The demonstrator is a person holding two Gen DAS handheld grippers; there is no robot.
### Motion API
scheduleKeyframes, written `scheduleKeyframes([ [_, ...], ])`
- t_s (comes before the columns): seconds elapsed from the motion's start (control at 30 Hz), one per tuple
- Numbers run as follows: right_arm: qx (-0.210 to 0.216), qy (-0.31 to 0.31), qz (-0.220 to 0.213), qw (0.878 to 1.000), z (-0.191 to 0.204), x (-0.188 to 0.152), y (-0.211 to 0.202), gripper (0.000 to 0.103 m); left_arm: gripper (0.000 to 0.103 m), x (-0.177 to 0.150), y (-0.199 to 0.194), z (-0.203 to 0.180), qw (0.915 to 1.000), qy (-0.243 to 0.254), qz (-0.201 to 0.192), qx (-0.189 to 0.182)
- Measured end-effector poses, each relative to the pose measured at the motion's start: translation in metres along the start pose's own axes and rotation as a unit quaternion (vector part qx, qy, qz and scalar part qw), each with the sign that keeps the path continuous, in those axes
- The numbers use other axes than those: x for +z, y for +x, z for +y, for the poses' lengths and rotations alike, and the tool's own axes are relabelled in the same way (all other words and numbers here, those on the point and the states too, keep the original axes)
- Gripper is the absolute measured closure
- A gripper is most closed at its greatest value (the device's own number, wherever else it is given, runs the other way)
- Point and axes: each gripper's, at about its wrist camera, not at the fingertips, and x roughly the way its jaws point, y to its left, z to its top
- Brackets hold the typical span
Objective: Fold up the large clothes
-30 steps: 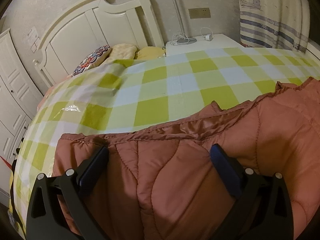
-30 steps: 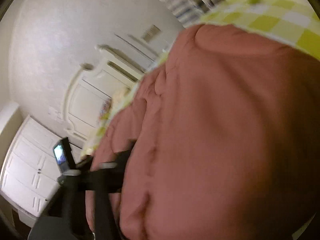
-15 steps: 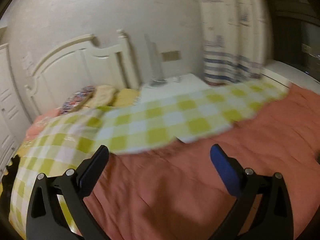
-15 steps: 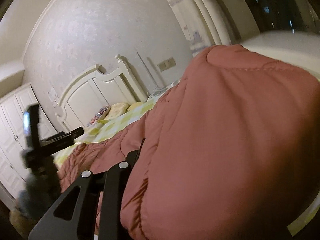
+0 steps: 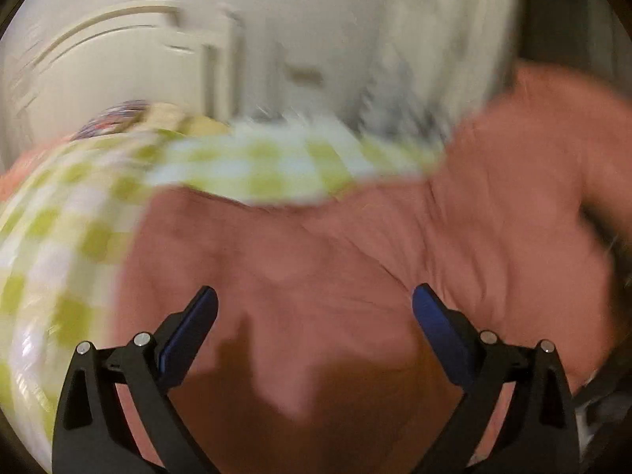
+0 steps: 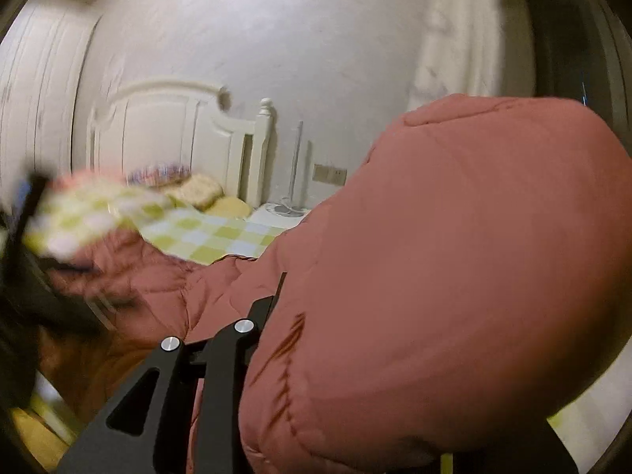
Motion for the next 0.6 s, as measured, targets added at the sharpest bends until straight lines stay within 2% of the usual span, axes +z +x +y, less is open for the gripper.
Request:
scheduleKeyframes([
  [0.03,-0.010,-0.037,-0.004,0.999,0.018,0.005,-0.004,0.069,0.004,0.005,-0.026,0.030,0.9986,-0.040,-0.034,0.009],
  [0.13,-0.022,-0.160,-0.025,0.987,0.086,0.015,-0.010,0.068,0.005,0.015,-0.076,0.090,0.9897,-0.105,-0.089,0.039],
  [0.2,-0.017,-0.261,-0.035,0.965,0.140,0.002,-0.010,0.066,0.004,0.020,-0.109,0.124,0.9834,-0.128,-0.114,0.061],
  [0.23,-0.011,-0.311,-0.033,0.950,0.167,-0.009,-0.009,0.061,0.004,0.020,-0.118,0.131,0.9820,-0.130,-0.119,0.068],
  [0.27,0.003,-0.382,-0.026,0.924,0.204,-0.031,-0.004,0.058,0.004,0.021,-0.127,0.141,0.9811,-0.129,-0.121,0.078],
  [0.3,0.015,-0.433,-0.022,0.901,0.228,-0.051,-0.001,0.049,0.004,0.020,-0.131,0.145,0.9813,-0.126,-0.118,0.084],
  [0.33,0.014,-0.500,-0.027,0.866,0.256,-0.084,0.006,0.046,0.004,0.020,-0.133,0.148,0.9820,-0.122,-0.115,0.087],
  [0.37,-0.009,-0.532,-0.047,0.845,0.268,-0.102,0.009,0.047,0.004,0.019,-0.131,0.147,0.9840,-0.113,-0.107,0.087],
  [0.4,-0.023,-0.544,-0.059,0.837,0.274,-0.112,0.011,0.048,0.003,0.018,-0.129,0.143,0.9862,-0.101,-0.099,0.086],
  [0.47,-0.005,-0.518,-0.038,0.854,0.265,-0.103,0.016,0.048,0.002,0.017,-0.124,0.133,0.9908,-0.072,-0.083,0.079],
  [0.57,0.000,-0.510,-0.020,0.860,0.252,-0.100,0.025,0.048,0.002,0.026,-0.102,0.107,0.9958,-0.030,-0.064,0.058],
  [0.6,0.000,-0.508,-0.021,0.861,0.249,-0.101,0.026,0.048,0.002,0.031,-0.091,0.094,0.9975,-0.015,-0.055,0.042],
])
